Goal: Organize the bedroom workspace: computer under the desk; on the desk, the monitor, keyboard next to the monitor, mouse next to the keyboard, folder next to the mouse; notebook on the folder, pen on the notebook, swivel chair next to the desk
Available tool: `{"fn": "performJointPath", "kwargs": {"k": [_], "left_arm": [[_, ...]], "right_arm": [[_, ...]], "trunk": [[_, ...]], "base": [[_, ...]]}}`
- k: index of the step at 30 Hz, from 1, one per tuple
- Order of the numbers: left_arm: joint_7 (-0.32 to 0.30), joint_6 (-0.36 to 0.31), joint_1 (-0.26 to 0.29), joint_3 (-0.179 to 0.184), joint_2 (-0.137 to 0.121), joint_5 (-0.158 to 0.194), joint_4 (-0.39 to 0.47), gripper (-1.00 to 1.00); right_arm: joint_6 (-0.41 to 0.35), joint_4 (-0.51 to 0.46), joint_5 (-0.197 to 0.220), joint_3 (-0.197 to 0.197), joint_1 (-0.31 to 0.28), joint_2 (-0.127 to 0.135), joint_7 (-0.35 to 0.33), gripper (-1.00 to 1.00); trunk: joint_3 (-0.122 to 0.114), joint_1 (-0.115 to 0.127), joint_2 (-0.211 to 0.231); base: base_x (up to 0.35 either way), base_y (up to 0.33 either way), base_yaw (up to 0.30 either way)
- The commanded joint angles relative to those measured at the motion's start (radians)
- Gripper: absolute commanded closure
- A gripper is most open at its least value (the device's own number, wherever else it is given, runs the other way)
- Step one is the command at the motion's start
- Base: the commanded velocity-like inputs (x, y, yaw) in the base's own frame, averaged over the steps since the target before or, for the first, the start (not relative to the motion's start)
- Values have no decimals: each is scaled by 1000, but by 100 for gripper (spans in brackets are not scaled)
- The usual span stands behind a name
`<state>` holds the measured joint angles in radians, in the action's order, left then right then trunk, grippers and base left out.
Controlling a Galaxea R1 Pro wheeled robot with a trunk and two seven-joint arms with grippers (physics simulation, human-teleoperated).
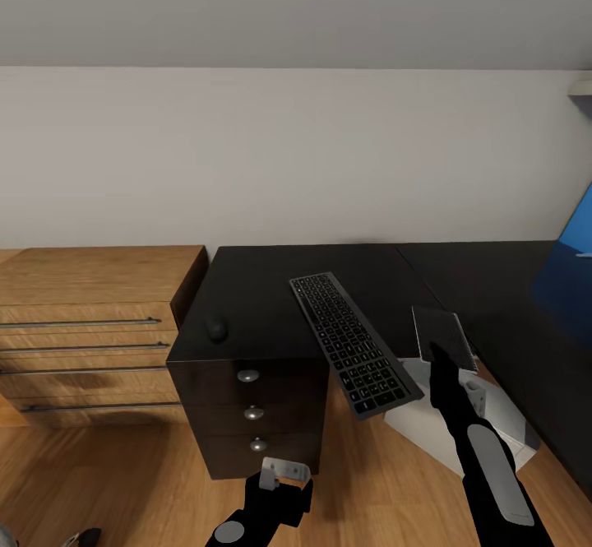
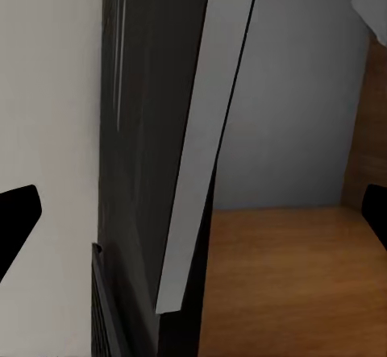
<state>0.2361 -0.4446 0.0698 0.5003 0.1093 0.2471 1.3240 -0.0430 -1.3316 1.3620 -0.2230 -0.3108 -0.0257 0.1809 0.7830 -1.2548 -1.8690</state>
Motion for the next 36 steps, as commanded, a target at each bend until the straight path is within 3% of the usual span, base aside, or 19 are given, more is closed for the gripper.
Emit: {"fn": "performJointPath", "kwargs": {"k": [1,29,34,35,36], "left_arm": [[9,-3,1,2,0,11,1,-100],[10,-3,1,-1,-2,11,-3,-100],[12,2,1,-3,-2,11,-1,-100],[13,5,1,-15,-3,11,-1,-100],[13,6,1,-21,-2,11,-3,-100]], "right_arm": [[-5,-2,6,-3,-1,-1,4,-100],[-4,29,5,1,-1,1,1,-100],[-4,110,3,9,-2,2,8,-100],[-1,190,-25,12,-20,6,23,-100],[-1,208,-37,12,-29,8,29,-100]], "trunk": [[1,0,0],[1,0,0],[-8,12,21],[-12,15,28],[-15,19,35]], "base": [[-31,0,0],[-275,0,0],[-49,0,0],[-7,0,0],[-6,0,0]]}}
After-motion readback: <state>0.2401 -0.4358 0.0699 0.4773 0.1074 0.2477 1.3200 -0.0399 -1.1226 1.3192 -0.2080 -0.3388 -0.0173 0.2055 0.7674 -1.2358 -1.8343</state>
